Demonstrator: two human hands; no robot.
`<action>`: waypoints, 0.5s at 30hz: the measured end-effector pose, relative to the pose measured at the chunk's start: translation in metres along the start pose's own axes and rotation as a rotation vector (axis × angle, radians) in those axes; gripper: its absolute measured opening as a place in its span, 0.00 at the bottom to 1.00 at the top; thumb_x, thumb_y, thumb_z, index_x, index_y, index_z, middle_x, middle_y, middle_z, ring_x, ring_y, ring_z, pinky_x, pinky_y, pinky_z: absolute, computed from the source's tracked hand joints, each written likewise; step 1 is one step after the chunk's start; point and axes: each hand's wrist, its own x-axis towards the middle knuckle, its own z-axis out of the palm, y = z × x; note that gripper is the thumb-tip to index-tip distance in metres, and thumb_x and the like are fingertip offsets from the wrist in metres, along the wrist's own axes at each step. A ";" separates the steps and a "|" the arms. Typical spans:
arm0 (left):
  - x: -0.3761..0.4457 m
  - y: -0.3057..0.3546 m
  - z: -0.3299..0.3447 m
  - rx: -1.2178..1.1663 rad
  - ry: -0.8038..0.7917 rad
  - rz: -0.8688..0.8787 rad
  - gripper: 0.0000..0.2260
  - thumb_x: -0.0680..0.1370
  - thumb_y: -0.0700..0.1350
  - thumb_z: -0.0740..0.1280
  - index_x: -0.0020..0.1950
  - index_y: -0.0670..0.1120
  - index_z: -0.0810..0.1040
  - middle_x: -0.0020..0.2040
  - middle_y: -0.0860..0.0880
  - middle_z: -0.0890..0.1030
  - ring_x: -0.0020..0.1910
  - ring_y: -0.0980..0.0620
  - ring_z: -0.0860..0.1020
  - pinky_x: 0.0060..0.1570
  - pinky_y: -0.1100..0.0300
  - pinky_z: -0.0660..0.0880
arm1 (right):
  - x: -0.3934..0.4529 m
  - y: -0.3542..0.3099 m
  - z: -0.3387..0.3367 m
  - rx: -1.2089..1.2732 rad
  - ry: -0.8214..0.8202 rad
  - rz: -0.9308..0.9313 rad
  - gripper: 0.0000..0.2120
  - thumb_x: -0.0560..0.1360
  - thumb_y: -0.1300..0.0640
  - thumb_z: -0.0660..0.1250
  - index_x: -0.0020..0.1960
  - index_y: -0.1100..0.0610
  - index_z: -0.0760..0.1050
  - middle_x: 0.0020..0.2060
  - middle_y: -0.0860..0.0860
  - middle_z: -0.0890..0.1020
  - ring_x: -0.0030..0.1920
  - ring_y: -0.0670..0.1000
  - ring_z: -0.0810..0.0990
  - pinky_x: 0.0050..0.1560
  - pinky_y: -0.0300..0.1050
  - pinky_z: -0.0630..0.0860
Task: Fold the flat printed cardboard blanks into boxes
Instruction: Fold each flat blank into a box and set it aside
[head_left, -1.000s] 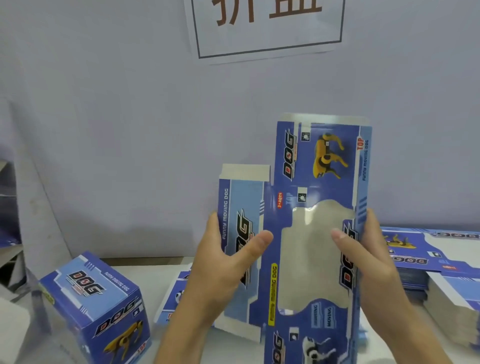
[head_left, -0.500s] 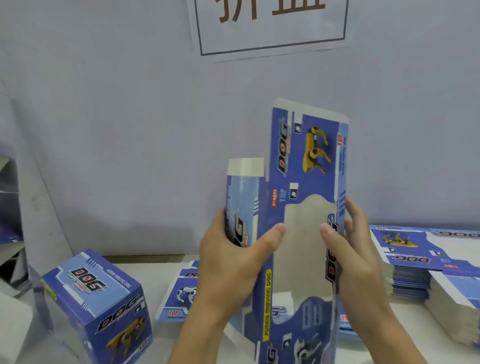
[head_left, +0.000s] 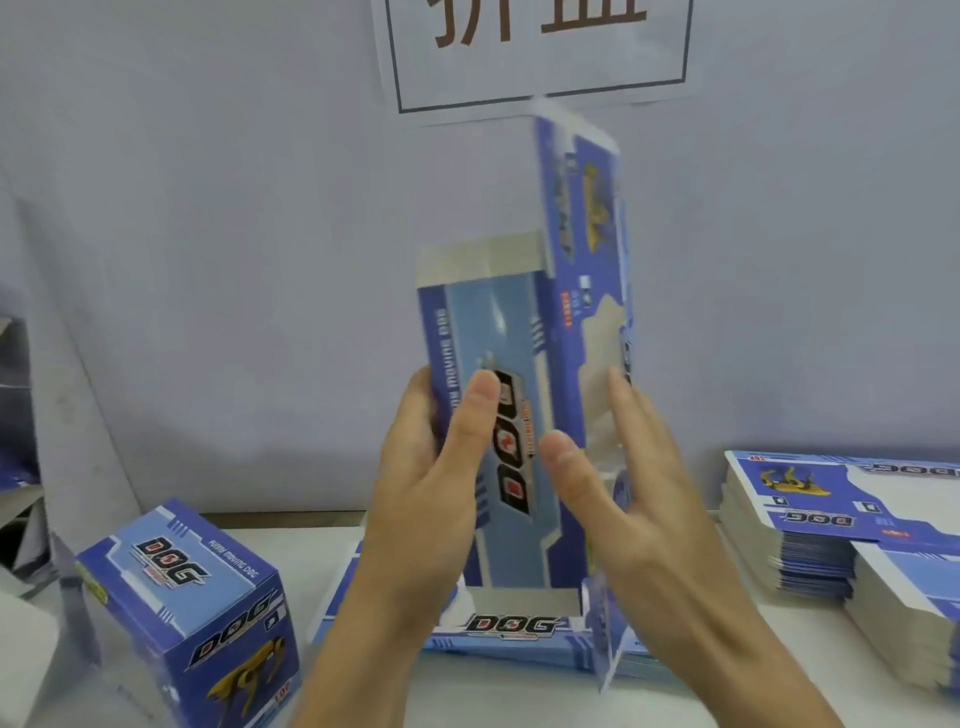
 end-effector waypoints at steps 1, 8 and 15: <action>0.000 0.000 0.000 -0.021 -0.057 -0.024 0.23 0.73 0.66 0.68 0.64 0.56 0.77 0.58 0.50 0.84 0.58 0.50 0.83 0.52 0.52 0.81 | 0.000 -0.003 -0.004 0.025 -0.013 0.012 0.51 0.58 0.21 0.57 0.78 0.34 0.50 0.73 0.24 0.53 0.72 0.25 0.50 0.74 0.33 0.54; -0.003 0.003 0.003 -0.068 -0.365 -0.014 0.23 0.78 0.64 0.62 0.70 0.56 0.76 0.67 0.50 0.79 0.67 0.47 0.77 0.61 0.55 0.77 | 0.003 -0.010 -0.011 0.365 -0.084 -0.001 0.43 0.51 0.43 0.83 0.63 0.46 0.72 0.44 0.39 0.86 0.43 0.39 0.85 0.36 0.29 0.78; 0.008 -0.002 -0.027 0.202 0.131 0.151 0.20 0.69 0.63 0.72 0.60 0.63 0.79 0.59 0.59 0.81 0.61 0.56 0.79 0.55 0.57 0.79 | 0.002 0.009 -0.021 0.552 -0.213 0.011 0.32 0.52 0.44 0.83 0.54 0.40 0.77 0.48 0.46 0.87 0.46 0.48 0.87 0.40 0.37 0.82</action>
